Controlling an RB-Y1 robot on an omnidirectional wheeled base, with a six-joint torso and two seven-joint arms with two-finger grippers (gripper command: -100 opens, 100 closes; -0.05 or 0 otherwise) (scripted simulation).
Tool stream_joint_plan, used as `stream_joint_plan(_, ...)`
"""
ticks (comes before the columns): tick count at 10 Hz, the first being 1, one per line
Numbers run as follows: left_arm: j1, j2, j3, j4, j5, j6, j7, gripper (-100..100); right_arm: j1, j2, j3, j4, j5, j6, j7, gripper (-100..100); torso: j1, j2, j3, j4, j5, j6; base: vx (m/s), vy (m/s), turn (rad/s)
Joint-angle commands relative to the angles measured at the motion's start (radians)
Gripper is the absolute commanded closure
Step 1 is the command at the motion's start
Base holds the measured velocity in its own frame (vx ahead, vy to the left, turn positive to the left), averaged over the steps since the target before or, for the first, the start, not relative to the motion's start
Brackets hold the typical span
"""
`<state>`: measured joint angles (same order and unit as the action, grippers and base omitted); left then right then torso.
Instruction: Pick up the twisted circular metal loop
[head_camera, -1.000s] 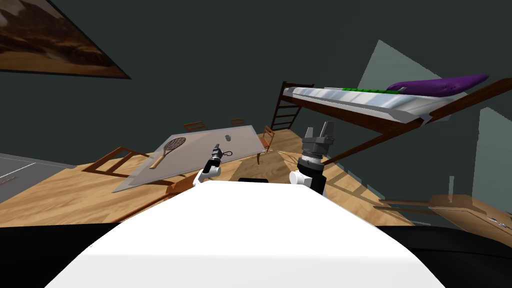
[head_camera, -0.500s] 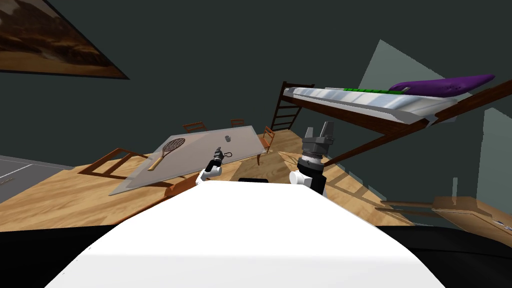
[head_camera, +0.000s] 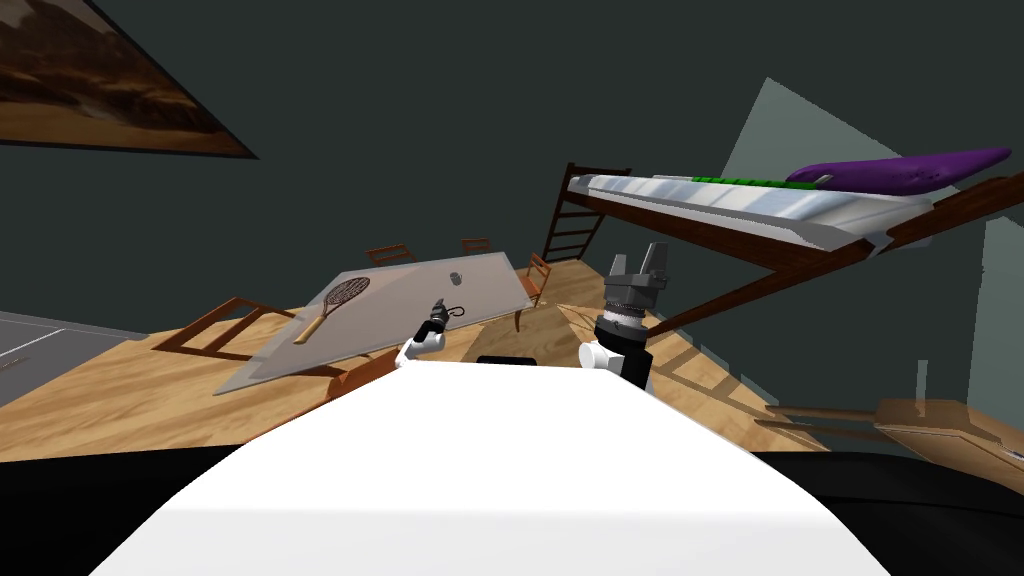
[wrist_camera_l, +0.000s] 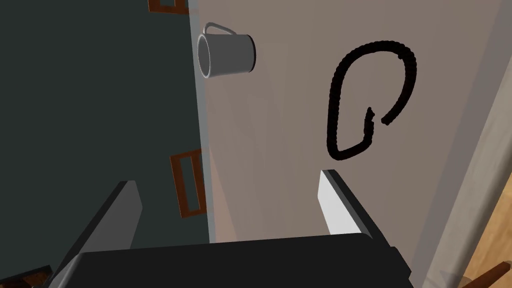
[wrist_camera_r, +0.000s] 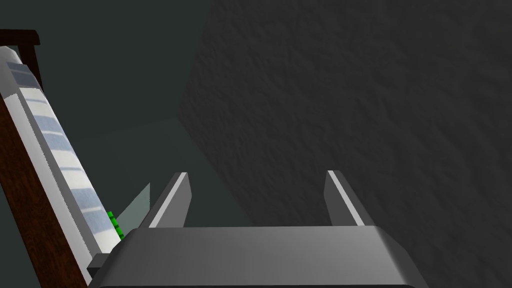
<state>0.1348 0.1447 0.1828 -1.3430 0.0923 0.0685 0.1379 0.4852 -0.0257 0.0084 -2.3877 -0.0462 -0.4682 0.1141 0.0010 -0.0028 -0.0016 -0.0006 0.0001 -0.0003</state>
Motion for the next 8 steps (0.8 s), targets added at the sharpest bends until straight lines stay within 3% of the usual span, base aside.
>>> stream_joint_plan(1, -0.021, -0.003, 0.004, 0.050, 0.001, 0.013, -0.002, -100, 0.000, 0.000, 0.000, 0.000, 0.000, 0.000, 0.000, 0, 0.000, 0.000, 0.000, 0.000, 0.000, 0.000, 0.066, 0.020, 0.028)
stream_joint_plan(8, -0.101, -0.015, 0.019, 0.264, 0.004, 0.061, -0.014, -100, 0.000, 0.000, 0.000, 0.000, 0.000, 0.000, 0.000, 0, 0.001, -0.003, -0.002, -0.001, 0.000, 0.000, 0.074, 0.027, 0.026)
